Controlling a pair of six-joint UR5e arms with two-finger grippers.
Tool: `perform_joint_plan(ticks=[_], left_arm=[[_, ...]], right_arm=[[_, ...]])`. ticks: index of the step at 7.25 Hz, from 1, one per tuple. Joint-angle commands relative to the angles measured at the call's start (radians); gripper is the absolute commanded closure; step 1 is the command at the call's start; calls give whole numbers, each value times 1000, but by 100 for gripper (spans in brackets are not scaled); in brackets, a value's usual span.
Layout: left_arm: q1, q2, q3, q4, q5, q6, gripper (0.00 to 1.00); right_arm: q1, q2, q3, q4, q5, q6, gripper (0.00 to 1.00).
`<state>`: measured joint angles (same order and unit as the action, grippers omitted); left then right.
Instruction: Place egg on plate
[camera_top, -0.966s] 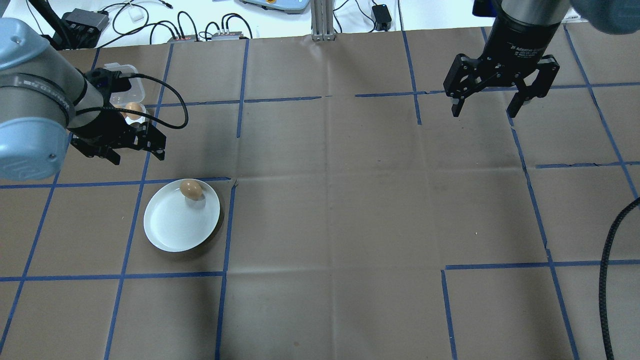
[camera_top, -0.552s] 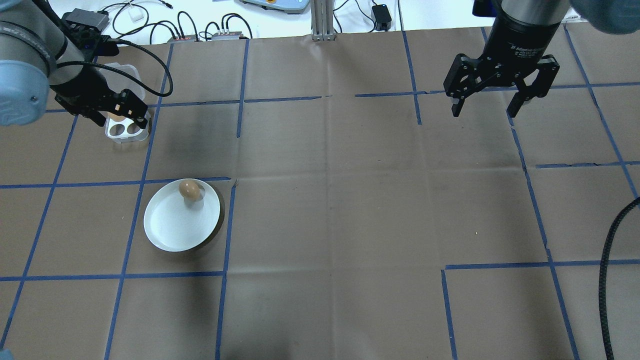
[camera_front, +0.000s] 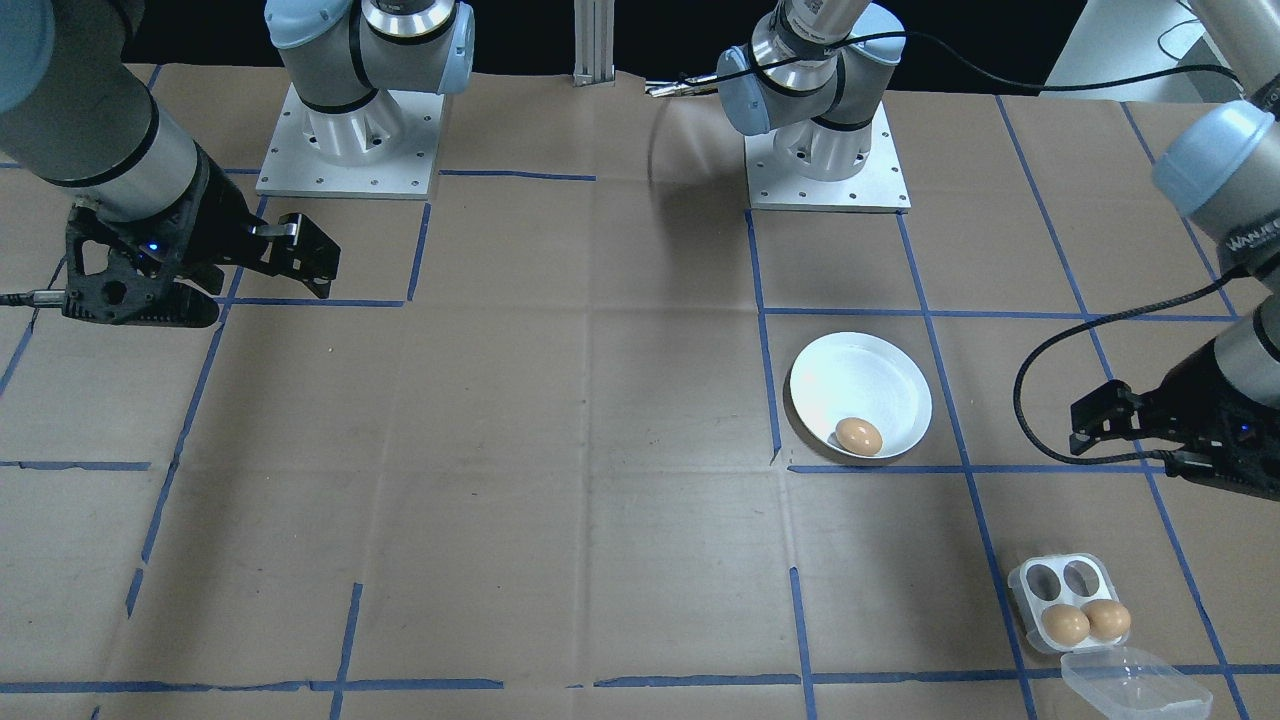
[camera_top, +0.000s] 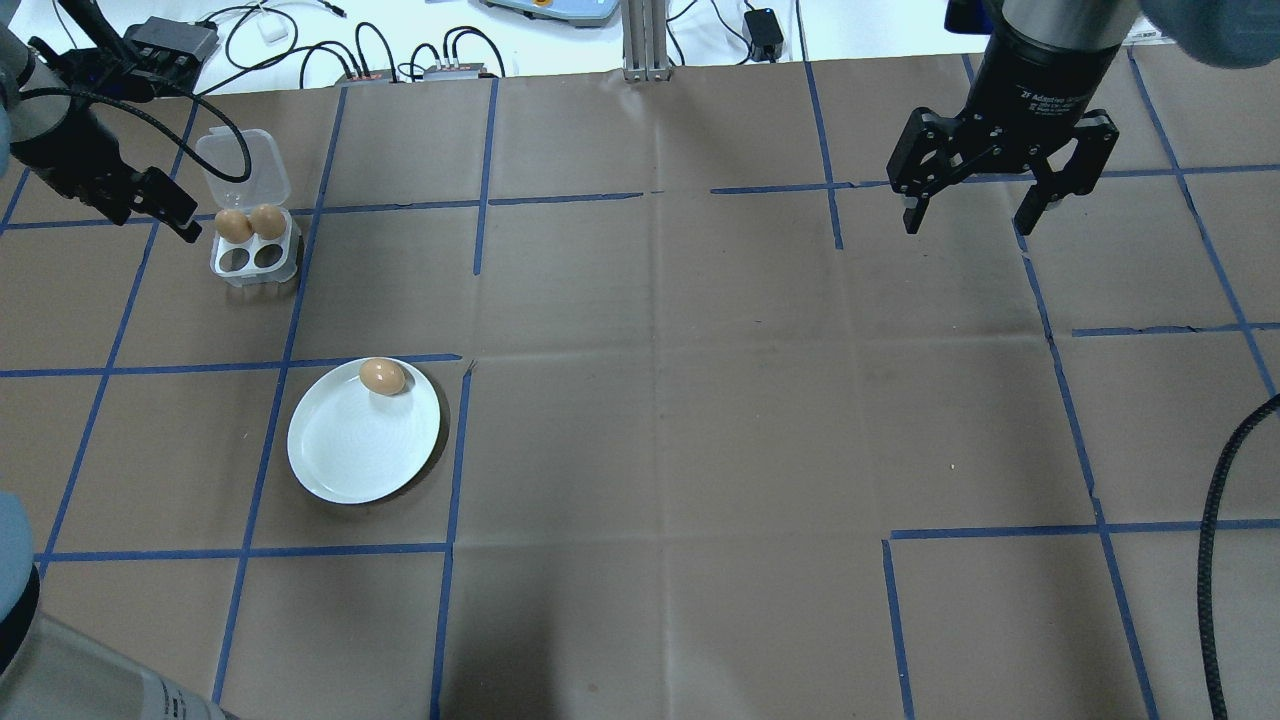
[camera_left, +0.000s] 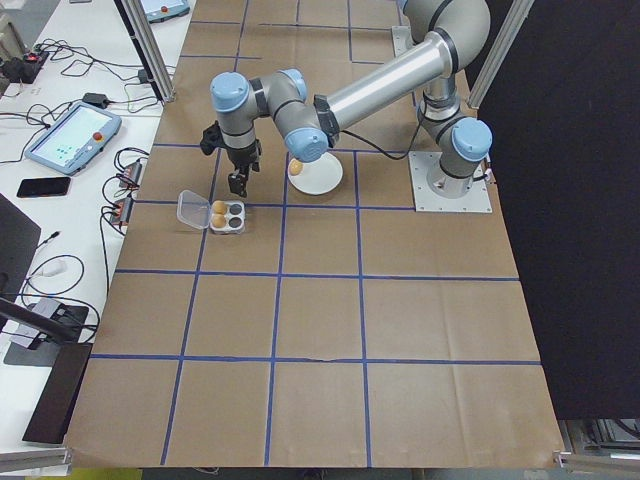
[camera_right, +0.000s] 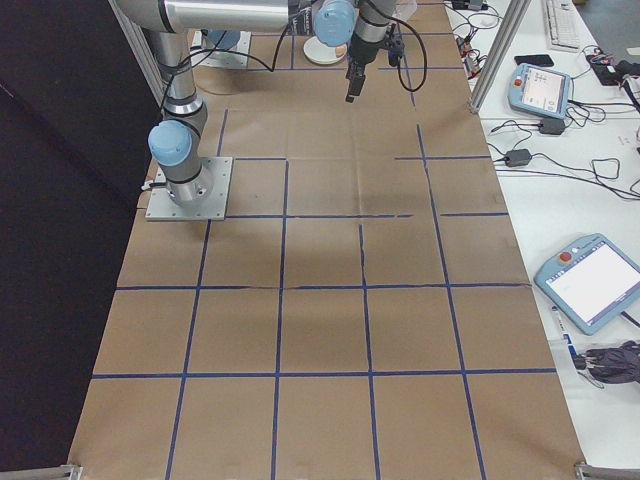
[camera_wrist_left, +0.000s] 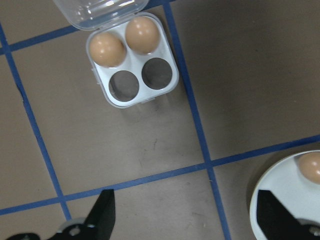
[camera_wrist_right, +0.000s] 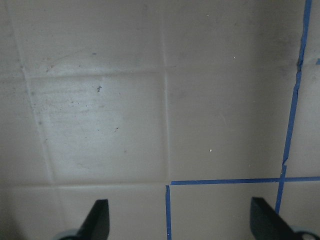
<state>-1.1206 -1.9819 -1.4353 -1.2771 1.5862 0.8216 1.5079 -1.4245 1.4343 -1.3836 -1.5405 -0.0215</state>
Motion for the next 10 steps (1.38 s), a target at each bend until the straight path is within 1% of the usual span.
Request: perform_joint_plan(ticks=[1, 2, 3, 5, 6, 7, 8, 10], left_arm=[[2, -60, 58, 13, 1, 346, 0], [1, -80, 75, 22, -9, 484, 0], [-2, -122, 119, 39, -11, 611, 0], [-13, -222, 238, 39, -14, 855, 0], [-15, -262, 271, 39, -14, 882, 0], [-21, -293, 279, 39, -18, 942, 0], [-33, -307, 277, 39, -26, 947, 0], [-41, -333, 268, 42, -23, 926, 1]], right_arm=[[0, 1, 0, 0, -1, 0, 0], [0, -1, 0, 0, 0, 0, 0], [0, -1, 0, 0, 0, 0, 0], [0, -1, 0, 0, -1, 0, 0], [0, 1, 0, 0, 0, 0, 0], [0, -1, 0, 0, 0, 0, 0], [0, -1, 0, 0, -1, 0, 0], [0, -1, 0, 0, -1, 0, 0]])
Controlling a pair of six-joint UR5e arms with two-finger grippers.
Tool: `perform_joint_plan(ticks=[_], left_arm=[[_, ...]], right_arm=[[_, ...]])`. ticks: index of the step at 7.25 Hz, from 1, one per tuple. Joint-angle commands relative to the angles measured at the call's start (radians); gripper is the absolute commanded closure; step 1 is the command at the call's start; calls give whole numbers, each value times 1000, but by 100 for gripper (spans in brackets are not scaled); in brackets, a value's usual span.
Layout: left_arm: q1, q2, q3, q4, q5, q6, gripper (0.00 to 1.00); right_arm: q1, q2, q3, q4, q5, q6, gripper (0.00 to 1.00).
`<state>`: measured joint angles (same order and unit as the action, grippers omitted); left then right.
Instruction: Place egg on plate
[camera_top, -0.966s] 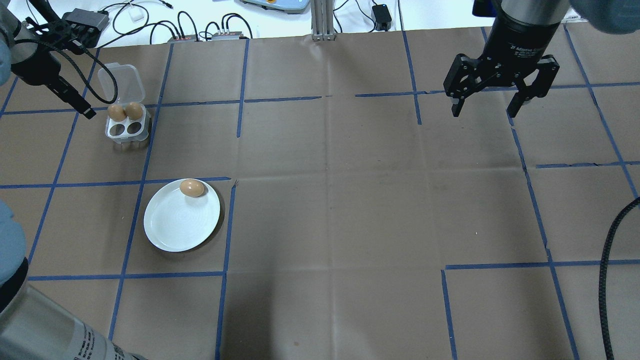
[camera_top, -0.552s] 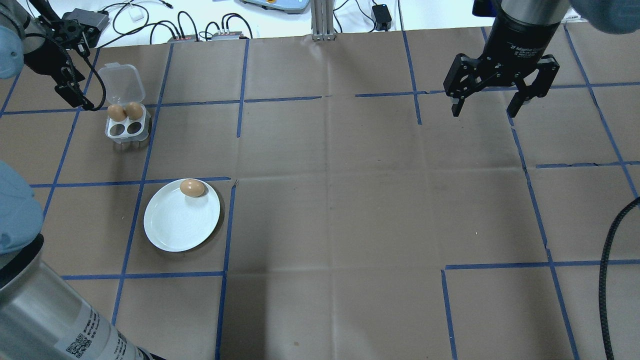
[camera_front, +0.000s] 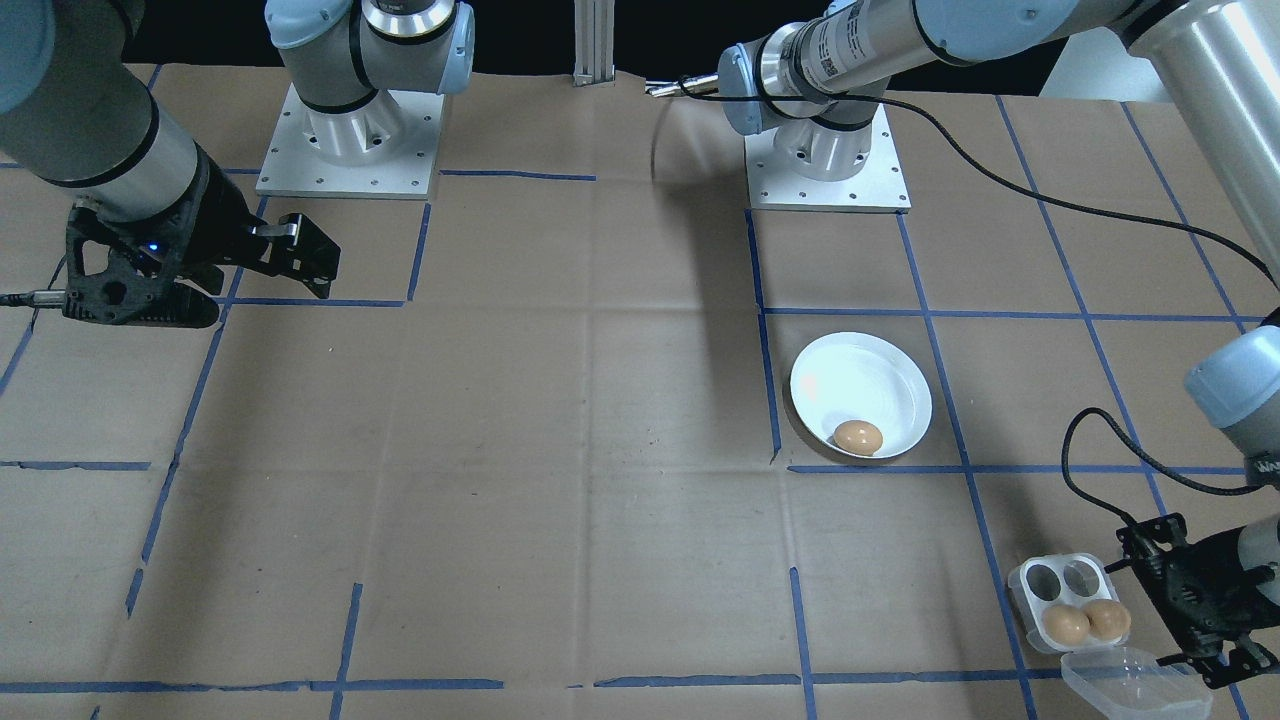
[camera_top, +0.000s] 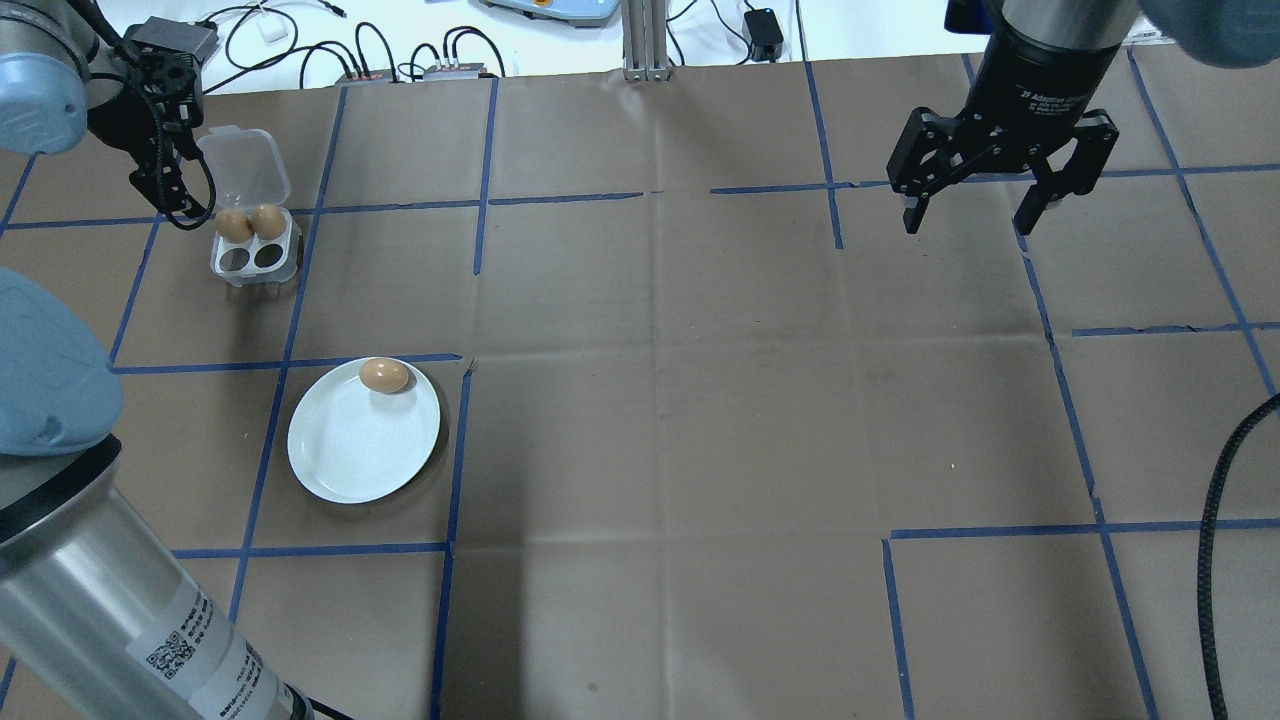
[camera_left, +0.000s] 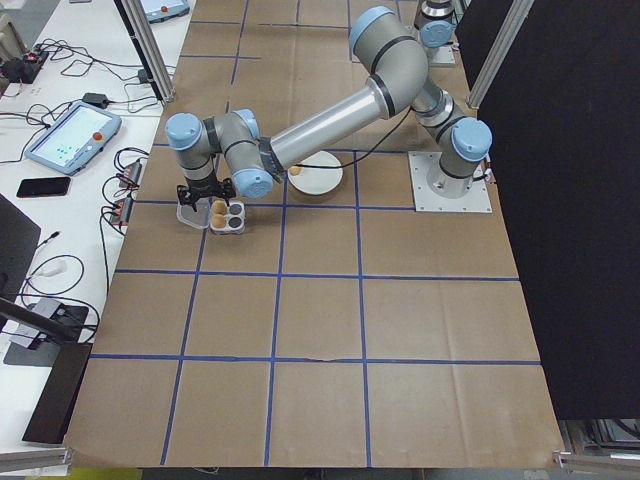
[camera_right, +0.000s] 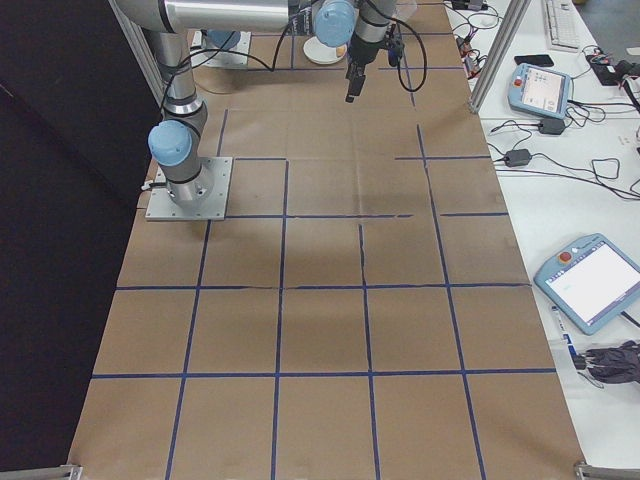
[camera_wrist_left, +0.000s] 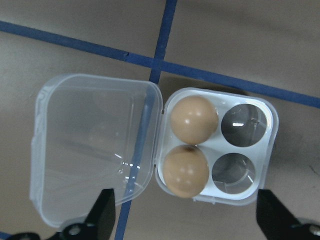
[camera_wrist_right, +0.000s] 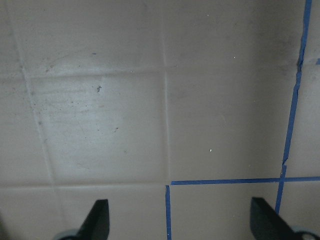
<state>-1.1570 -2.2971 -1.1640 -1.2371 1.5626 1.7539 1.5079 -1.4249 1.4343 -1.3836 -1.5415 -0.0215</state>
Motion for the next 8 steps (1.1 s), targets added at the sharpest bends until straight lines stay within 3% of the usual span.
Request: perform_joint_plan(ticks=[1, 6, 8], left_arm=[[-4, -28, -8, 25, 0, -7, 1], [5, -38, -62, 80, 10, 2, 1], [6, -38, -65, 81, 13, 1, 12]], right_arm=[[0, 0, 0, 0, 0, 0, 0], [0, 0, 0, 0, 1, 0, 0], [0, 0, 0, 0, 0, 0, 0]])
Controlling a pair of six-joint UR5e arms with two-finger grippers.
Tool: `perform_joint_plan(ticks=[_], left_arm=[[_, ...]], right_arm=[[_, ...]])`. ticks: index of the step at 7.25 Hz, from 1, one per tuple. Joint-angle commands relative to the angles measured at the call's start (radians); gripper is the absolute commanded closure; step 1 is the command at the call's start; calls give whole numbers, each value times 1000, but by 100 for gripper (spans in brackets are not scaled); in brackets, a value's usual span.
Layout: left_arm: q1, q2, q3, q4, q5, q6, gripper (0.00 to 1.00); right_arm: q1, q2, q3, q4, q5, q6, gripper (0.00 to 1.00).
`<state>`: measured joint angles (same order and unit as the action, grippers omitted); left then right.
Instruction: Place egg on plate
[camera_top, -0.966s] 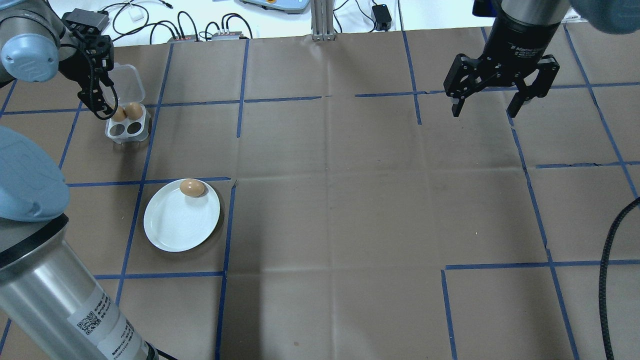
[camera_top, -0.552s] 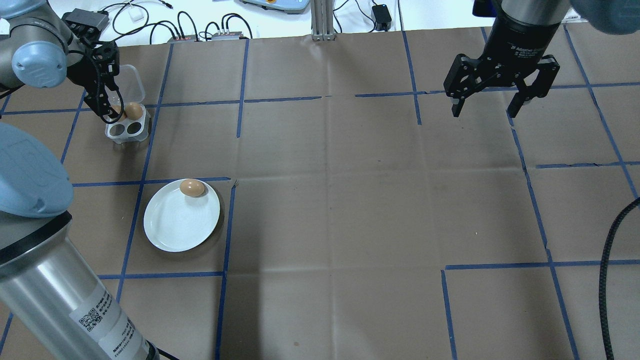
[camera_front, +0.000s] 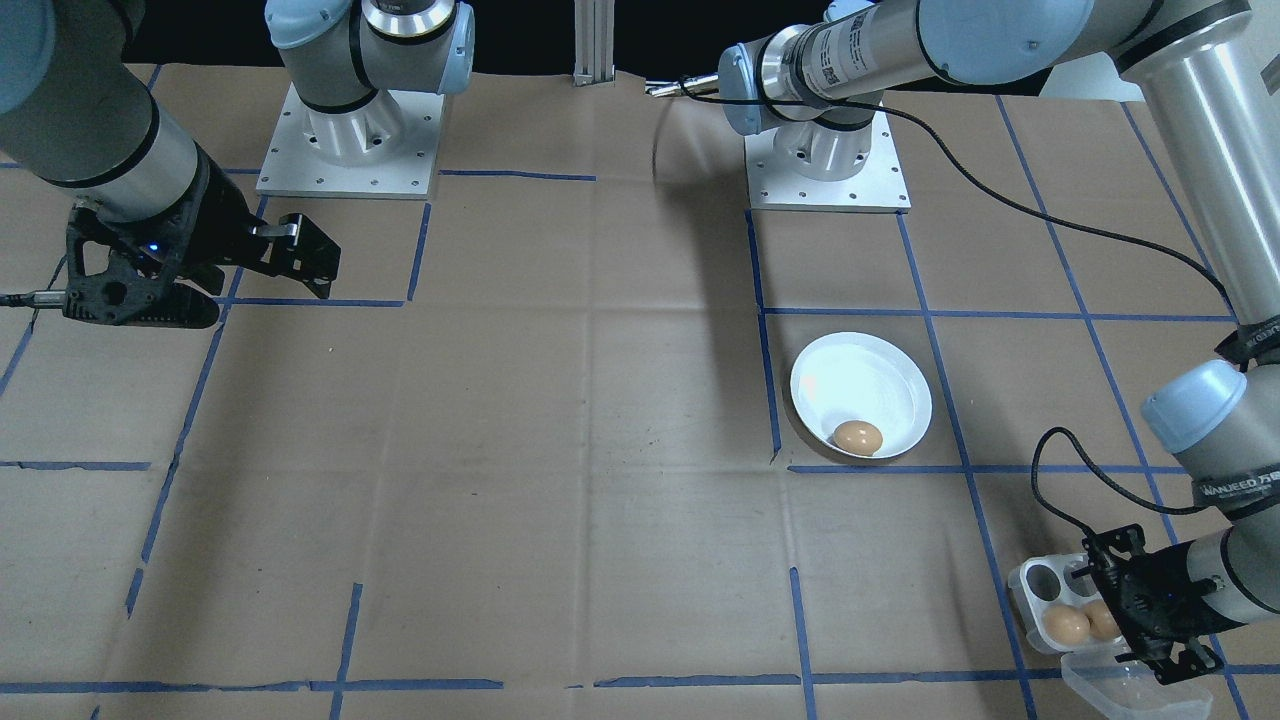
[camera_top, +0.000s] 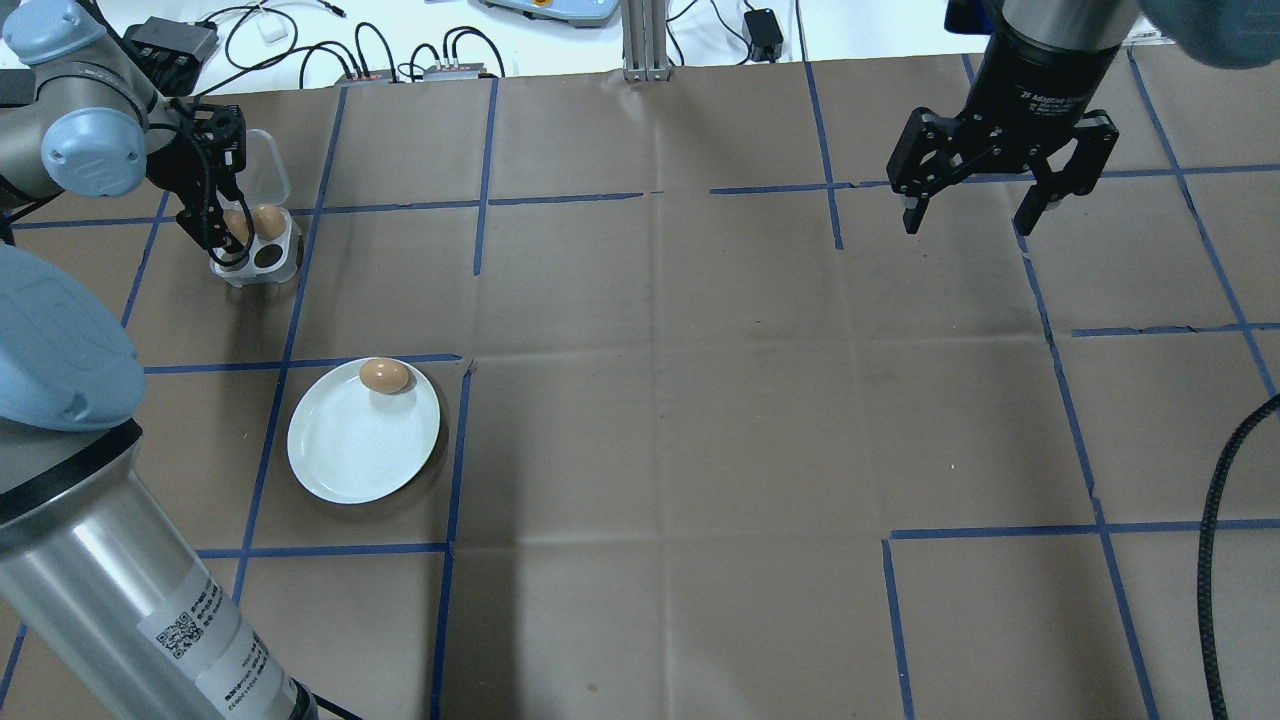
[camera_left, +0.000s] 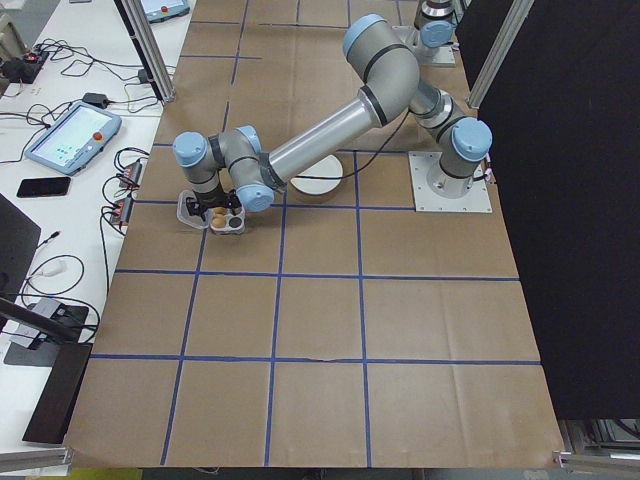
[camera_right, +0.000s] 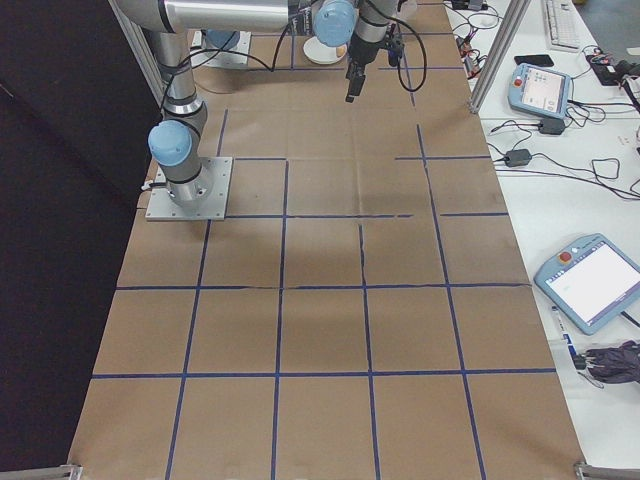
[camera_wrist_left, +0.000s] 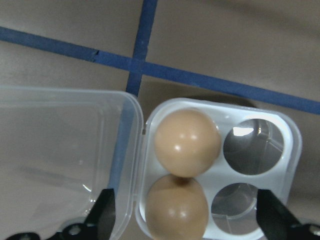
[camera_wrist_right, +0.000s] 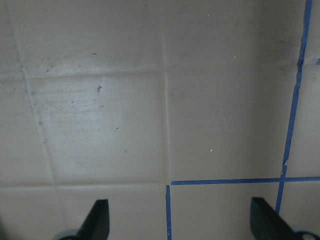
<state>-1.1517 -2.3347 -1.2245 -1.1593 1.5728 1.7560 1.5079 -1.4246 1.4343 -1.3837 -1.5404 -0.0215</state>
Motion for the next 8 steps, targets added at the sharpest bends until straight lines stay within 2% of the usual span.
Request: perform_joint_plan(ticks=[1, 4, 5, 8], left_arm=[[3, 0, -6, 4, 3, -3, 16], [4, 0, -7, 29, 7, -3, 25], [4, 0, -7, 36, 22, -3, 31], [3, 1, -7, 39, 26, -15, 56]], right_arm=[[0, 0, 0, 0, 0, 0, 0], [0, 0, 0, 0, 0, 0, 0], [0, 0, 0, 0, -1, 0, 0], [0, 1, 0, 0, -1, 0, 0]])
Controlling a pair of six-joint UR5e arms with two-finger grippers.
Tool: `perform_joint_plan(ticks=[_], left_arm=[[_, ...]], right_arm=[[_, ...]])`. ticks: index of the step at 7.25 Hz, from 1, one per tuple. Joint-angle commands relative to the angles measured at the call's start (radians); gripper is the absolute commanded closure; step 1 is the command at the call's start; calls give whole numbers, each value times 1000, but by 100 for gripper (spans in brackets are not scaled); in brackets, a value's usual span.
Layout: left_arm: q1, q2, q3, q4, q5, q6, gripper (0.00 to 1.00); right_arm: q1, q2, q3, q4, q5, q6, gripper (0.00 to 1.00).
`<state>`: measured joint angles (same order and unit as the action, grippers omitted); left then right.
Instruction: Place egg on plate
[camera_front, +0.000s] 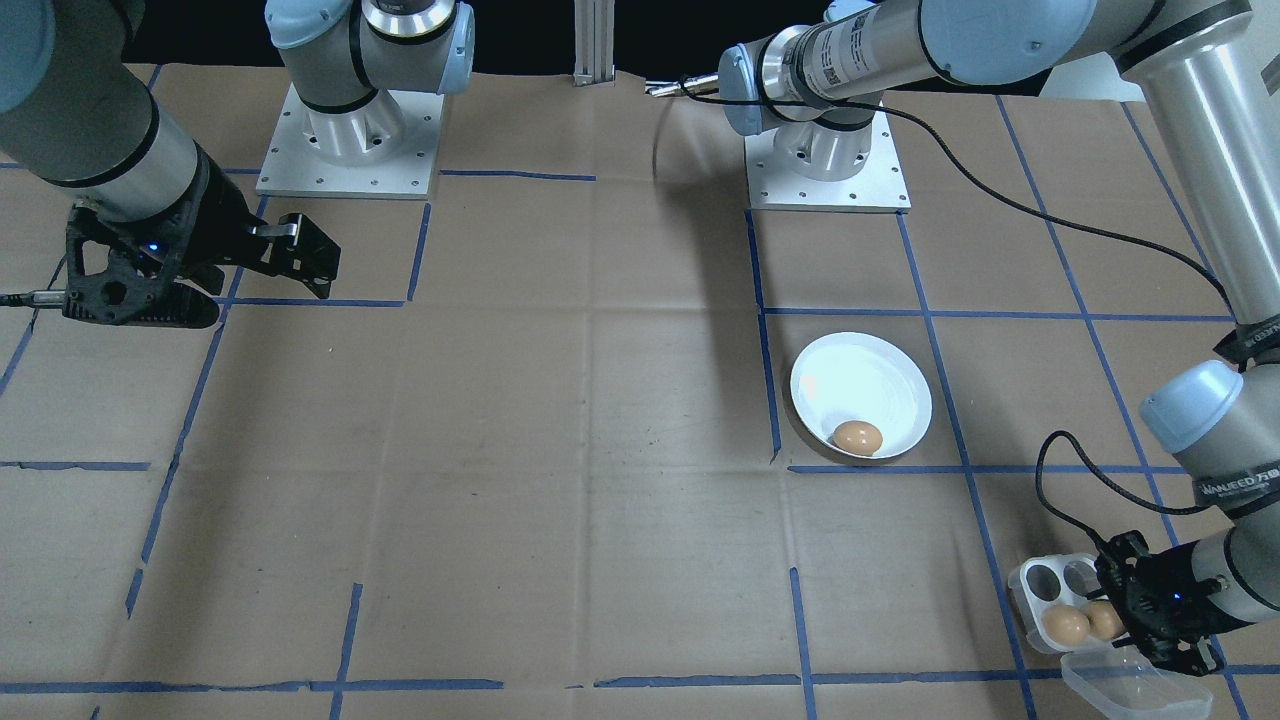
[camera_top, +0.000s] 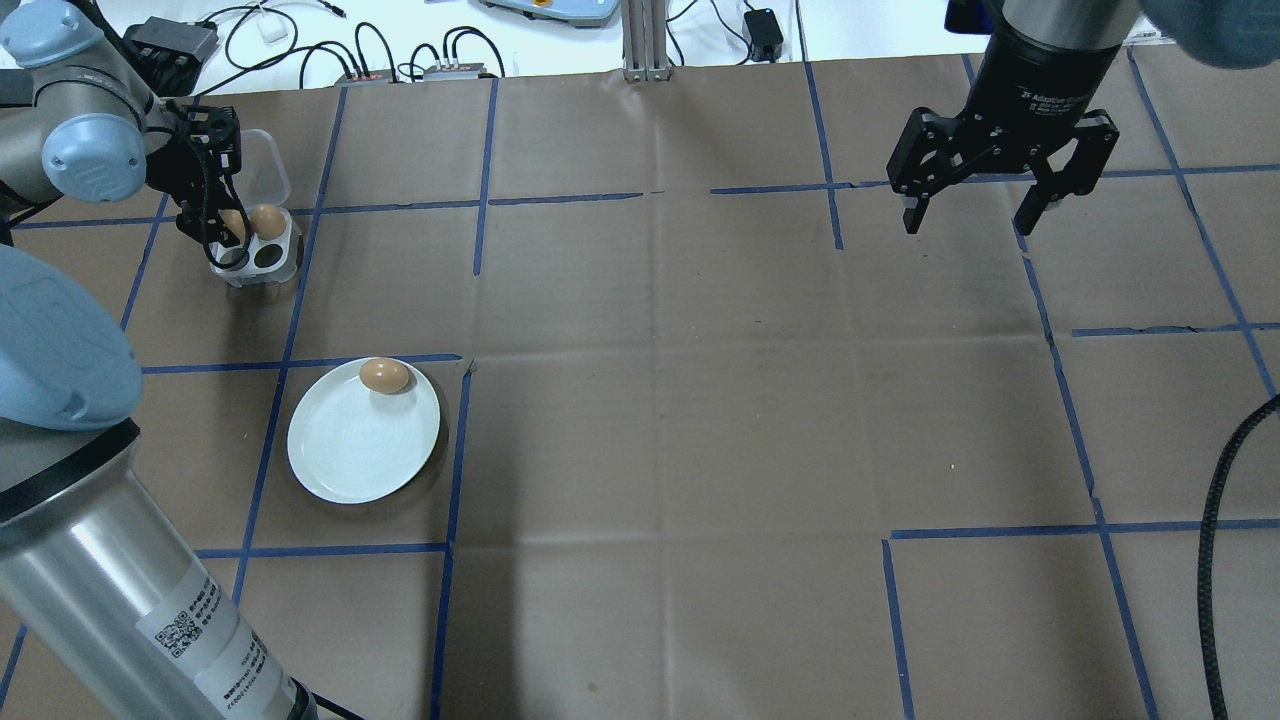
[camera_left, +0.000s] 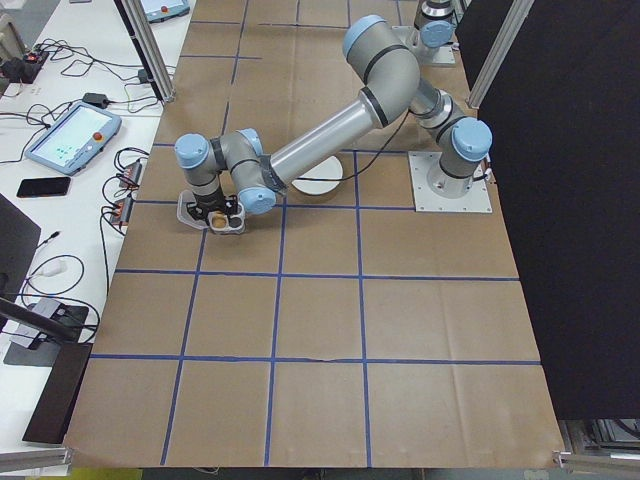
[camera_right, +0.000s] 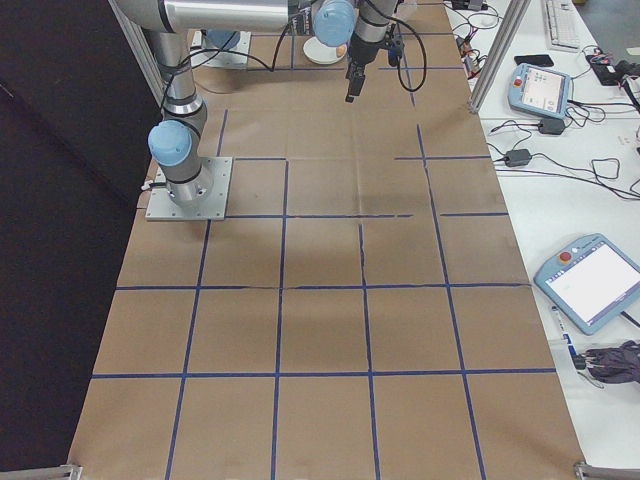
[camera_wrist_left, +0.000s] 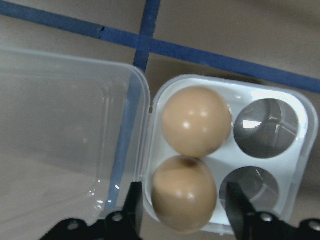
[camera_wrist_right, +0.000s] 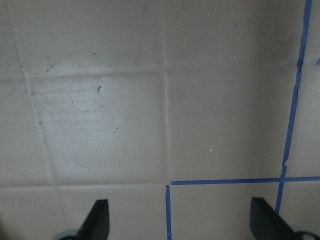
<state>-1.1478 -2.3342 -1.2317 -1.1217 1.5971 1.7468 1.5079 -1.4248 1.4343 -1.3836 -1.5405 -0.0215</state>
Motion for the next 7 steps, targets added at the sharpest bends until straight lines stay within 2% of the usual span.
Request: perform_joint_plan(ticks=[1, 3, 5, 7], left_arm=[[-4, 6, 0, 2, 1, -7, 61], [-7, 36, 3, -1, 6, -21, 63], [-9, 145, -2, -61, 56, -23, 65], [-15, 235, -37, -169, 55, -237, 65]], right_arm=[[0, 1, 0, 0, 0, 0, 0], [0, 0, 0, 0, 0, 0, 0], [0, 0, 0, 0, 0, 0, 0], [0, 0, 0, 0, 0, 0, 0]])
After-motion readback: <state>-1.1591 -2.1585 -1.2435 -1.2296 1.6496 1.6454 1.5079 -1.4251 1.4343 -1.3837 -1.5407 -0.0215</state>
